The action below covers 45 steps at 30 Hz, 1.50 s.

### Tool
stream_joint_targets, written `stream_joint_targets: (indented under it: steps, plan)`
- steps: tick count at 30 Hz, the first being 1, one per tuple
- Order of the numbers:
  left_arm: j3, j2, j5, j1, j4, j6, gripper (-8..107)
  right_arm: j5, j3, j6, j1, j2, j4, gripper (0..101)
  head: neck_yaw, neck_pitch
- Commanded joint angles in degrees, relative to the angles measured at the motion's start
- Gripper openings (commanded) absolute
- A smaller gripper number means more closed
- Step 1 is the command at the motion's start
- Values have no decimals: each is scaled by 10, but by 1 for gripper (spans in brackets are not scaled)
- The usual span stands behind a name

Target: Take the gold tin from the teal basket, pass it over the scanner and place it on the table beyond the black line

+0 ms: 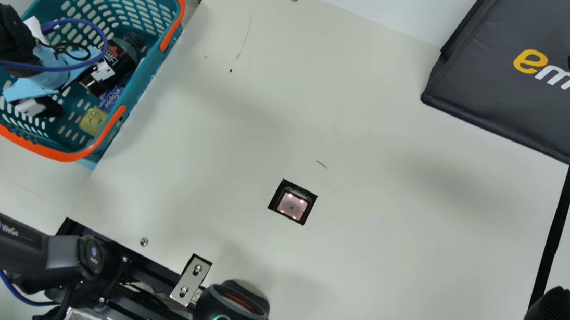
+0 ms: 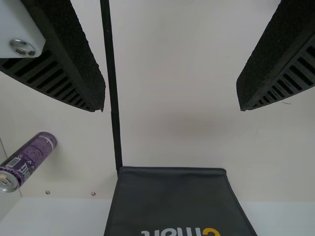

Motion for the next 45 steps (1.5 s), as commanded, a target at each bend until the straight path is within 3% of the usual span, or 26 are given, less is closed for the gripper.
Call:
stream_joint_targets:
  steps: [1,13,30,45]
  plan:
    - [10,-2,-2,-1,9,-43,90,0,0,0,0,0,0,95,1,-17]
    - [46,17,-11,-9,17,-127,90,0,0,0,0,0,0,95,1,-17]
    - [33,84,-4,-14,7,-156,90,-1,0,0,0,0,0,95,1,-17]
    - [40,115,-69,-18,-9,-154,90,-1,0,0,0,0,0,95,1,-17]
